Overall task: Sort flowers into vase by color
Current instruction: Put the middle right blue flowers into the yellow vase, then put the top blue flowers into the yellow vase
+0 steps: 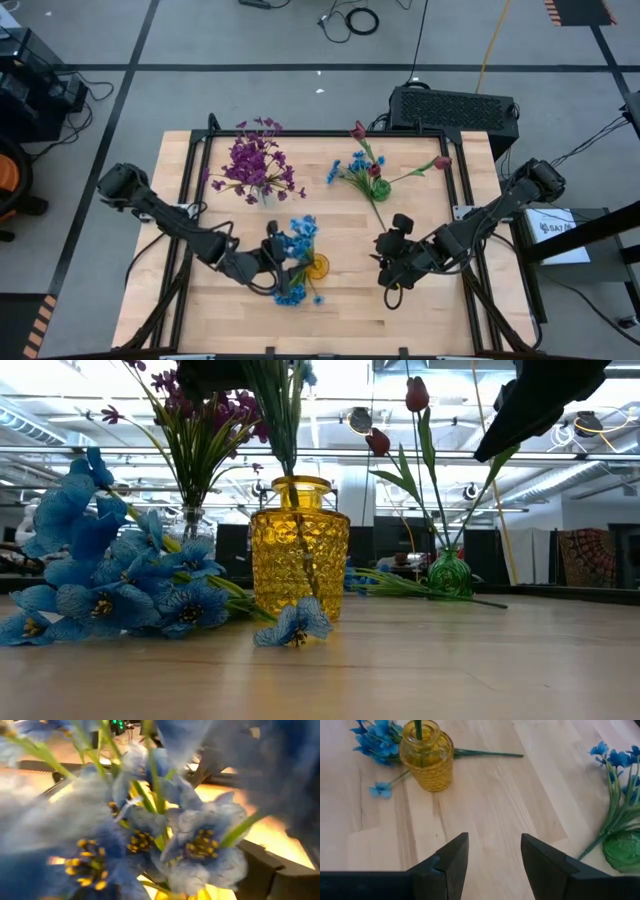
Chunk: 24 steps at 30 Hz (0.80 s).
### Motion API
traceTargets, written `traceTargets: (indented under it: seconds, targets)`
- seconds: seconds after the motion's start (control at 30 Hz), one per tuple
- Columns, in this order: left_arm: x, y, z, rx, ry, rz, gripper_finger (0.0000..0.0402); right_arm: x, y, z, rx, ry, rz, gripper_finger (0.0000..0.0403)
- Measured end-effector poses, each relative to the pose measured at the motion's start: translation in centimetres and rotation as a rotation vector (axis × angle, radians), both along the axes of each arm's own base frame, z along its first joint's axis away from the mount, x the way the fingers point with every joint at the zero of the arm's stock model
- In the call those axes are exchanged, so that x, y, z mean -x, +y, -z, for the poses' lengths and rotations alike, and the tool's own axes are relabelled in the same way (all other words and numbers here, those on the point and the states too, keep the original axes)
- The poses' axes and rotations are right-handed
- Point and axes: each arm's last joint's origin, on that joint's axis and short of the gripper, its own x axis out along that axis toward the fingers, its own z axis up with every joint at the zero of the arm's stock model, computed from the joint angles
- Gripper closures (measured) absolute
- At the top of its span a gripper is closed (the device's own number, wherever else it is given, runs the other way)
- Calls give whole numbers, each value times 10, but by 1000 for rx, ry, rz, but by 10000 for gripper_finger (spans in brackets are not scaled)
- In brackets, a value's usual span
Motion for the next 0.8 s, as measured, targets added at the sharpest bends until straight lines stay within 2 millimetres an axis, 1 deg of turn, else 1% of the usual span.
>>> traceTargets:
  seconds: [0.17,0.3,0.43,0.6,0.7,0.8]
  targets:
    - [13,0,-2,39,42,-48,93,3,-2,4,6,22,16,229]
    - [22,-7,-2,98,57,-45,76,6,-4,14,30,39,32,229]
    - [32,-20,1,128,79,-8,72,10,-8,25,29,56,68,229]
    - [48,-32,10,136,160,19,72,15,-13,38,25,79,111,229]
    - [58,-38,16,162,207,24,72,20,-20,51,55,81,158,229]
    - [63,-44,22,184,227,14,72,25,-29,68,103,43,222,229]
